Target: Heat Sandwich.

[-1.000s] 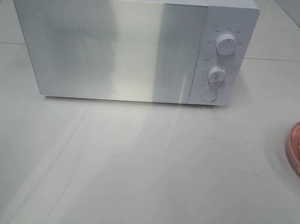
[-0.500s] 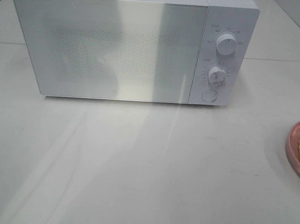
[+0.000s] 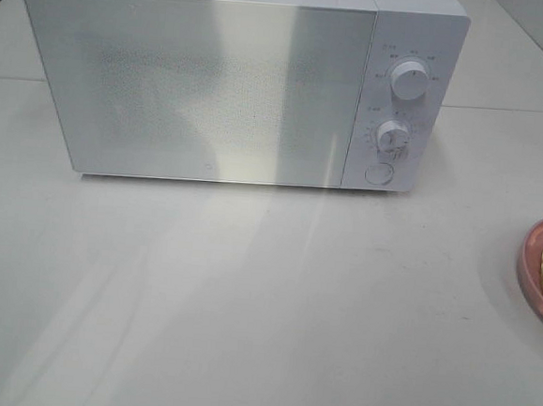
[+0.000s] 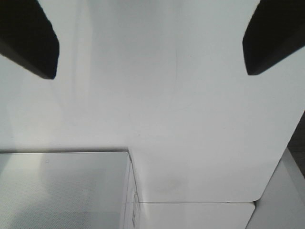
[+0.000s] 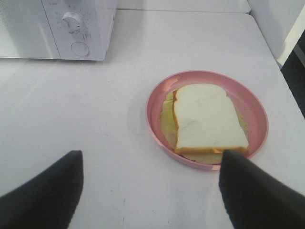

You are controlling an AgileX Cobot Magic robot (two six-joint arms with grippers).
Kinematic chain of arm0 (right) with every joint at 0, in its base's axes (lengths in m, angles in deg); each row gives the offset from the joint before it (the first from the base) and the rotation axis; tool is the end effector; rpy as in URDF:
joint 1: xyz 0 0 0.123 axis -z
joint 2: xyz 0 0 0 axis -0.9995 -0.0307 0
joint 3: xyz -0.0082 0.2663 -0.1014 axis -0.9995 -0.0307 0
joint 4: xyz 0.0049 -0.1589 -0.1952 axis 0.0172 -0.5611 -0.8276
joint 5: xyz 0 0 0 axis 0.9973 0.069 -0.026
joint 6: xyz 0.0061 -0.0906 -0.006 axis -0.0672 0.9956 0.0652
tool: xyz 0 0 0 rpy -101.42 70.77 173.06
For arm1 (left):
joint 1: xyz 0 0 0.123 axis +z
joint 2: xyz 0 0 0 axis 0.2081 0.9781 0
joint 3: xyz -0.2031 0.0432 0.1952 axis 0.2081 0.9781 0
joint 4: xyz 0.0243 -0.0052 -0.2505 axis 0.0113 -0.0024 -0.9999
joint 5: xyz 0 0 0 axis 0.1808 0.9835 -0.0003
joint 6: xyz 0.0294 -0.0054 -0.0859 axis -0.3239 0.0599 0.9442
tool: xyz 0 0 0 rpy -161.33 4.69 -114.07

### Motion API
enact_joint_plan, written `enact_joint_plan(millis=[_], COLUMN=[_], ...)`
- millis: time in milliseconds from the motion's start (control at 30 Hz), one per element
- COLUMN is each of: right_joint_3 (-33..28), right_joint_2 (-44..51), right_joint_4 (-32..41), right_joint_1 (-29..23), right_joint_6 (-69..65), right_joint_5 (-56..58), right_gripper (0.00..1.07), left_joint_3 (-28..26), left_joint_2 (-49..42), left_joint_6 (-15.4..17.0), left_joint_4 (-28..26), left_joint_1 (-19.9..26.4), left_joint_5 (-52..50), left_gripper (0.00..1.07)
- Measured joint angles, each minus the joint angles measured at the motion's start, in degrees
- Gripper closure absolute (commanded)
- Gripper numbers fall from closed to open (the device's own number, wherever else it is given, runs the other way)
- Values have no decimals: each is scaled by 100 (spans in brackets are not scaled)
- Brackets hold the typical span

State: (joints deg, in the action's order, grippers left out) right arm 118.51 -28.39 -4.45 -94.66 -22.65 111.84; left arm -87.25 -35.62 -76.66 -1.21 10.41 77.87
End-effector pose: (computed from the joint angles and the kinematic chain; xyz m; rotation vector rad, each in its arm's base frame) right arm -0.0048 -0.0103 0.2812 -0.0151 2.0086 -0.0175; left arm -0.0038 -0.0037 0.2780 0.0488 2.0195 -0.0641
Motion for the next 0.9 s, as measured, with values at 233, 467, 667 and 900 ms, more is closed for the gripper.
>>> enact_joint_plan(millis=[233, 467, 667, 900], right_joint_3=[0, 0, 0, 0], right_joint_2=[0, 0, 0, 0], right_joint_4=[0, 0, 0, 0], right_joint_1=[0, 0, 0, 0], right_joint_6=[0, 0, 0, 0], right_joint_5=[0, 0, 0, 0], right_gripper=[31, 31, 31, 31], left_joint_3=[0, 0, 0, 0], left_joint_2=[0, 0, 0, 0], left_joint_6=[0, 0, 0, 0], left_joint_4=[0, 0, 0, 0], left_joint_1=[115, 115, 115, 115], left_joint_5=[0, 0, 0, 0], left_gripper=[5, 5, 5, 5])
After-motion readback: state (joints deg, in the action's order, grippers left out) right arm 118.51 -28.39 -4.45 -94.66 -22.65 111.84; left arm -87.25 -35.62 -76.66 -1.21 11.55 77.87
